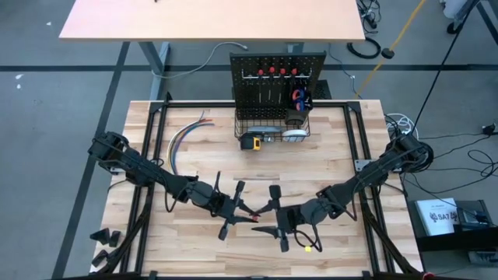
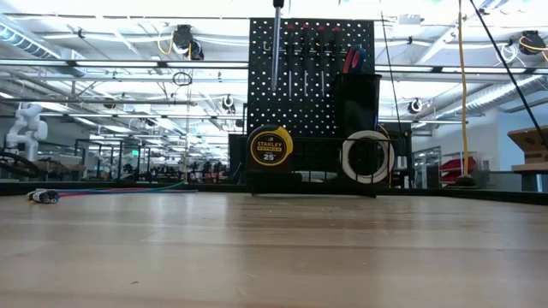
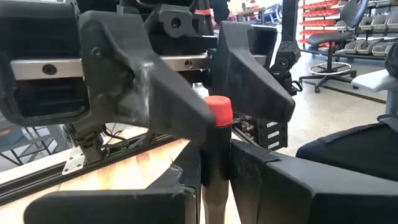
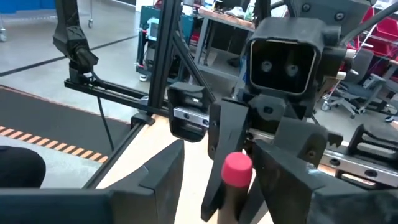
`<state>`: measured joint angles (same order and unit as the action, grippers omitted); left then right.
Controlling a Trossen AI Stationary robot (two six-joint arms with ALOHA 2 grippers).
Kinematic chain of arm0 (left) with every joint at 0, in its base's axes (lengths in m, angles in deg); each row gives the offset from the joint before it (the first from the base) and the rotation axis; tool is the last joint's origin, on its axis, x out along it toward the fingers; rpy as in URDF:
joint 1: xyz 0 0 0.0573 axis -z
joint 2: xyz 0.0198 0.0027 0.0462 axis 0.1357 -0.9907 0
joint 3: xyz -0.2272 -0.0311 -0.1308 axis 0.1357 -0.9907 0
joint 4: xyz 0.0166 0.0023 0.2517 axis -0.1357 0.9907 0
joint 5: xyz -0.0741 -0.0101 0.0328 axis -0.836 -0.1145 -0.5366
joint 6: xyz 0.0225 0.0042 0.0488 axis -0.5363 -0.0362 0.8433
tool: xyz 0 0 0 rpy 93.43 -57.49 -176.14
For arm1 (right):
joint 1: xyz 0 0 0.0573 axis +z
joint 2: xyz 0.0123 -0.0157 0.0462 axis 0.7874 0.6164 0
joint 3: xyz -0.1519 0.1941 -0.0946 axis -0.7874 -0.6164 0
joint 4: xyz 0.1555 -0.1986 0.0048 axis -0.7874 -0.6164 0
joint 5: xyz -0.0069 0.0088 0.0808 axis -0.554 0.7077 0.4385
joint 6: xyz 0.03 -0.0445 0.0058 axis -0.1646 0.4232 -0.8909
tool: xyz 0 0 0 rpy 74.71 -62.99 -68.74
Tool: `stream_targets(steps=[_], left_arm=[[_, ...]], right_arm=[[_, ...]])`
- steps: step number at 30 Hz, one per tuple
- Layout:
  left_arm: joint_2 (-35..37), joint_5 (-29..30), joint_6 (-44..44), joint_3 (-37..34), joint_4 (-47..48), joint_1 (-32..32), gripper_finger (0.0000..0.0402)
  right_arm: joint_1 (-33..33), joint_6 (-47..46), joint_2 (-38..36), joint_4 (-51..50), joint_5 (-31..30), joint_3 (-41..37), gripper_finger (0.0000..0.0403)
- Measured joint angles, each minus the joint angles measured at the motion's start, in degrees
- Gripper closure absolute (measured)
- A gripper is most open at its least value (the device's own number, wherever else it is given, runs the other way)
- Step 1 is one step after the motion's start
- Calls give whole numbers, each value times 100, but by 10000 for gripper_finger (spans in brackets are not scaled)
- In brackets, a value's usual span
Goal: Hang tools onto peg board
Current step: Hang the nut driver on the pegboard
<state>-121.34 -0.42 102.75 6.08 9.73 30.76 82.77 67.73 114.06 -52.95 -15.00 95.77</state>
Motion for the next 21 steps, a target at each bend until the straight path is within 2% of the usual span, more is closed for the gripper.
stream_targets(steps=[5, 12, 14, 18, 21], left_arm=[[1, -7, -5, 0, 4, 0, 352], [1, -254, -15, 0, 20, -2, 349], [1, -202, -50, 0, 23, -1, 328], [1, 266, -330, 0, 26, 9, 273], [12, 393, -348, 0, 184, 9, 254]], right_arm=[[-7, 4, 0, 0, -4, 0, 260], [-24, -105, 0, -185, -6, 6, 360], [-24, -136, 0, -247, -20, 11, 362], [-24, -170, -4, -248, -193, 11, 362], [-17, -197, -2, -284, -212, 7, 362]])
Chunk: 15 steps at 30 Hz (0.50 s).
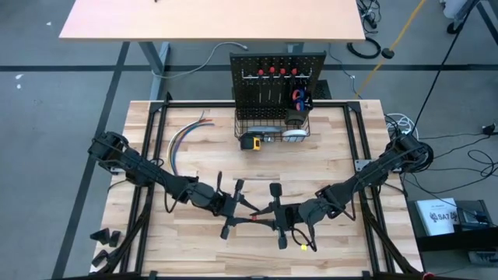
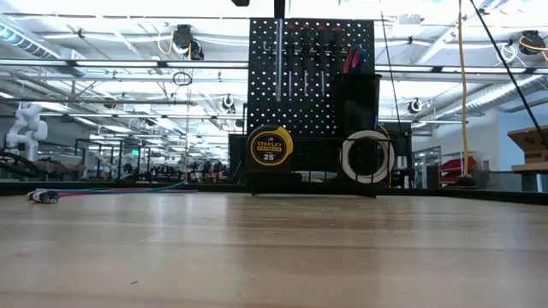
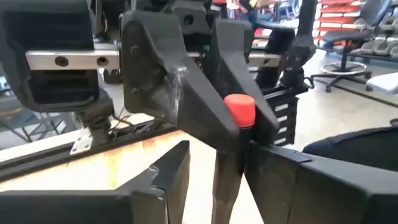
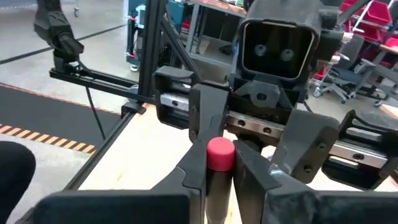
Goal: Hang tools onto peg board
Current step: Hang the nut driver on the pegboard
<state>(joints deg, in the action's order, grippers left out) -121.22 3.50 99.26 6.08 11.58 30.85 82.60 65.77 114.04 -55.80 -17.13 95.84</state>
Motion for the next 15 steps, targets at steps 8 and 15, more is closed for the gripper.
stream_targets(steps=[8, 15], left_arm=[[390, 300, -12, 4, 1222, -15, 248], [860, 1377, -649, 4, 2913, -20, 247]], right_arm=[[28, -118, -123, -262, -364, 0, 362], [51, -126, -500, -468, -898, 0, 362]])
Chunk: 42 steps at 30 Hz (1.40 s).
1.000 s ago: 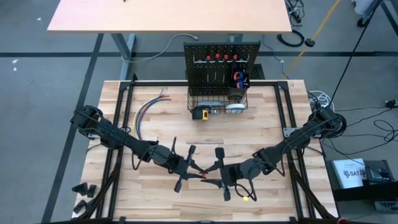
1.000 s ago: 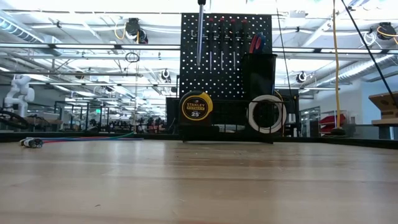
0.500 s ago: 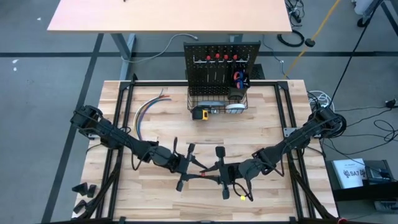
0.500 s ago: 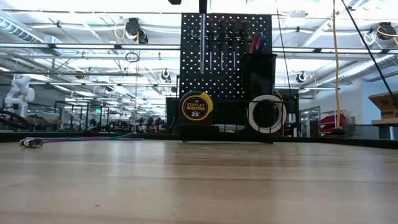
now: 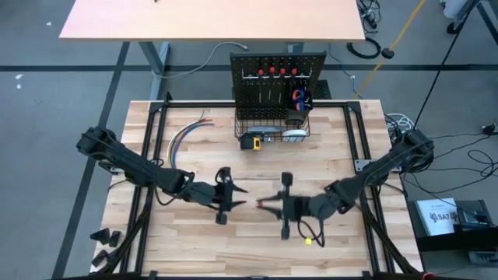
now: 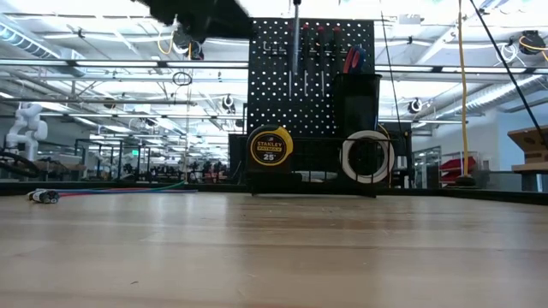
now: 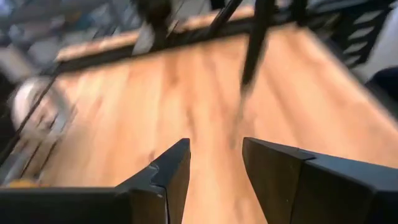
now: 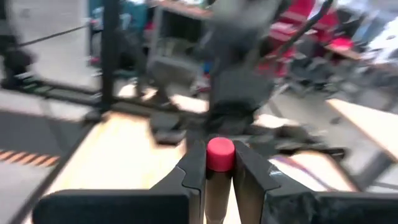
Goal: Hang tools onto peg board
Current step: Hang the nut driver on the pegboard
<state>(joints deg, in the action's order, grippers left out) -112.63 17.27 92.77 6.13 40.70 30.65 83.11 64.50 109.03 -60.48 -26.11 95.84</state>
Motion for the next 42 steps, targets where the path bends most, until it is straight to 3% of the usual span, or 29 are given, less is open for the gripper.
stream_targets(steps=[5, 10, 12, 16, 19, 24, 30, 35, 42], left_arm=[[170, 257, -189, -52, 425, 0, 247], [717, 350, -71, -390, 396, 4, 247], [1083, 576, 50, -596, 355, 4, 247], [1870, 1108, 467, -1111, -339, -112, 247], [2353, 1129, 664, -1511, -831, -296, 247], [2620, 1125, 671, -2044, -1234, -579, 246], [2599, 1109, 666, -2103, -1301, -888, 246], [2598, 1089, 739, -2103, -1305, -1029, 246], [2601, 1087, 786, -2103, -1296, -1060, 246]], right_arm=[[-574, 327, -310, 114, -322, 224, 362], [-1601, 22, -383, -1139, 489, 1267, 362], [-2028, -35, -324, -1767, 540, 1810, 362], [-2776, -85, -254, -2336, 508, 2610, 362], [-3280, -122, -211, -2388, 549, 2917, 362], [-3999, -559, -96, -2366, 926, 3062, 362], [-4554, -706, 150, -2190, 1036, 3062, 362], [-4900, -903, 334, -1904, 1409, 3062, 362], [-5133, -921, 441, -1661, 1462, 3062, 362]])
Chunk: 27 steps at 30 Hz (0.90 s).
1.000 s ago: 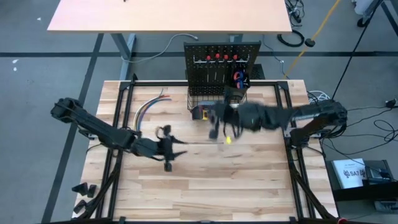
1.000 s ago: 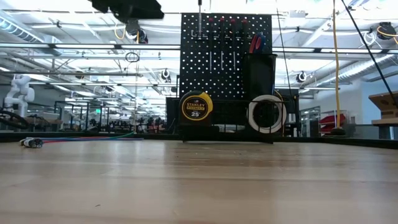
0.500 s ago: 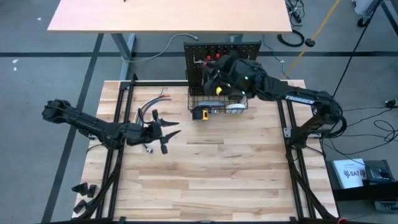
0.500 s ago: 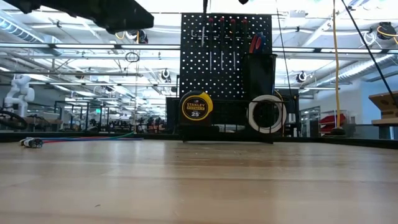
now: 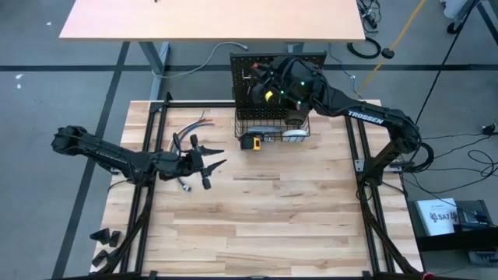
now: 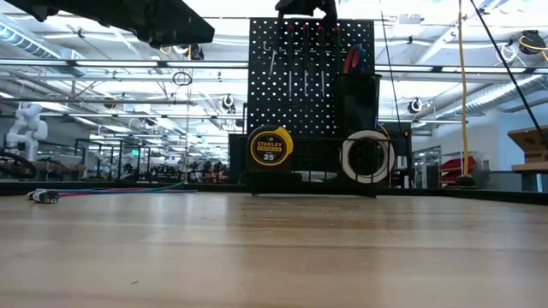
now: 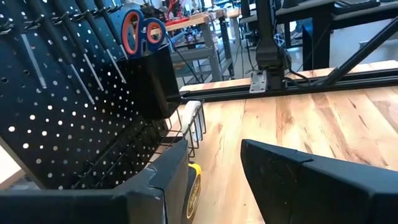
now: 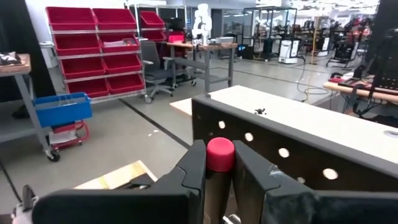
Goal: Hang tools onto peg board
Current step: Hang the nut driver on the pegboard
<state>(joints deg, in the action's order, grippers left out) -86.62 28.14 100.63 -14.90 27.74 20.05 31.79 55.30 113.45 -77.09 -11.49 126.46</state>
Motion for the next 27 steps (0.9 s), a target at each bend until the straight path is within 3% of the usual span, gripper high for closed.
stream_targets(steps=[16, 27], left_arm=[[-2, -4, 27, 0, -35, -28, 246], [-2, -75, 25, 2, 19, -28, 246]], right_arm=[[-40, 72, 285, 248, -60, 2, 360], [-40, 353, 386, 285, -52, 2, 245]])
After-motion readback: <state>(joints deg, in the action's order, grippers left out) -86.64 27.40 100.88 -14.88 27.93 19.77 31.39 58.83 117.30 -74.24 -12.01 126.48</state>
